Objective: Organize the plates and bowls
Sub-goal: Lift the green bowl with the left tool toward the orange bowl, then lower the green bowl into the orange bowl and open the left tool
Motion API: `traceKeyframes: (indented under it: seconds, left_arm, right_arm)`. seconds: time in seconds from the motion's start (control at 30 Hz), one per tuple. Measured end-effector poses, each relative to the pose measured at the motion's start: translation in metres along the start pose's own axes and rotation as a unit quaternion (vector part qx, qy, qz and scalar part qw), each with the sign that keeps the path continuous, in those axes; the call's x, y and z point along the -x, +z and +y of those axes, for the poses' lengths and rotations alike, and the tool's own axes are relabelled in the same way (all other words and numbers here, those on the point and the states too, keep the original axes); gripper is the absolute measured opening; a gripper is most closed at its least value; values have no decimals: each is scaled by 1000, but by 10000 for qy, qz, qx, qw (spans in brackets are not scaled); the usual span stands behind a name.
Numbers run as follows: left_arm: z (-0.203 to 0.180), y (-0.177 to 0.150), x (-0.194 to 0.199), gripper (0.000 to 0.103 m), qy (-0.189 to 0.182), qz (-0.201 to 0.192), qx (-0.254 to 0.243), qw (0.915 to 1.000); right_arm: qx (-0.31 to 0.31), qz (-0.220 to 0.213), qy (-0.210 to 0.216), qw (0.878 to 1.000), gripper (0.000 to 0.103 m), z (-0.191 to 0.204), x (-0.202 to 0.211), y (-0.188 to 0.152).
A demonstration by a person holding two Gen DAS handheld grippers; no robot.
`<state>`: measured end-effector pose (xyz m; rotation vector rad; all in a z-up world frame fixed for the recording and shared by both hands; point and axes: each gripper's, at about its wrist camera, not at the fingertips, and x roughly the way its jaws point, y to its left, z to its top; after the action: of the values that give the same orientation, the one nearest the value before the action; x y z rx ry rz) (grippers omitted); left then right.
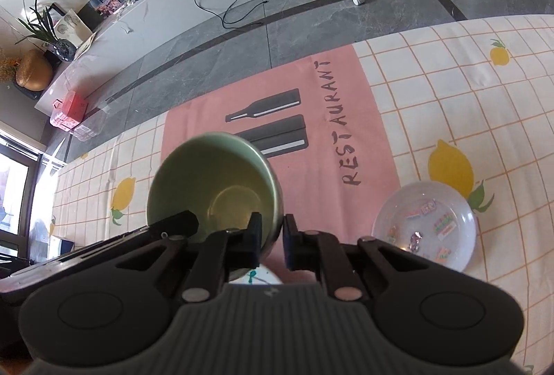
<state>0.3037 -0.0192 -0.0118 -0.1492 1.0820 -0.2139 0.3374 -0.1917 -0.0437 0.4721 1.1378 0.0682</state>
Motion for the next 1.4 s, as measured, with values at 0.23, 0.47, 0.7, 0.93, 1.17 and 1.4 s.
traceKeyframes:
  seconds: [0.23, 0.47, 0.7, 0.93, 1.17, 1.4]
  left_arm:
    - [-1, -40, 70, 13, 79, -338, 28, 9994]
    - [18, -96, 126, 13, 201, -561, 298, 9978]
    - [49, -153, 145, 14, 232, -452, 866, 9949]
    - [71, -188, 141, 14, 156, -253, 1235, 9919]
    - [81, -214, 131, 14, 110, 17, 1294, 9915]
    - [86, -223, 126, 14, 235, 120, 1152, 9930]
  right_arm:
    - [163, -248, 267, 9992, 9, 15, 63, -50]
    - [326, -269, 659, 9969, 9, 31, 106, -115]
    - [648, 23, 912, 9937, 9, 44, 118, -175]
    - [749, 314, 848, 9931, 8, 46, 105, -206]
    - [810, 600, 640, 9928, 8, 41, 92, -221]
    - [990, 894, 526, 9897, 8, 47, 76, -227]
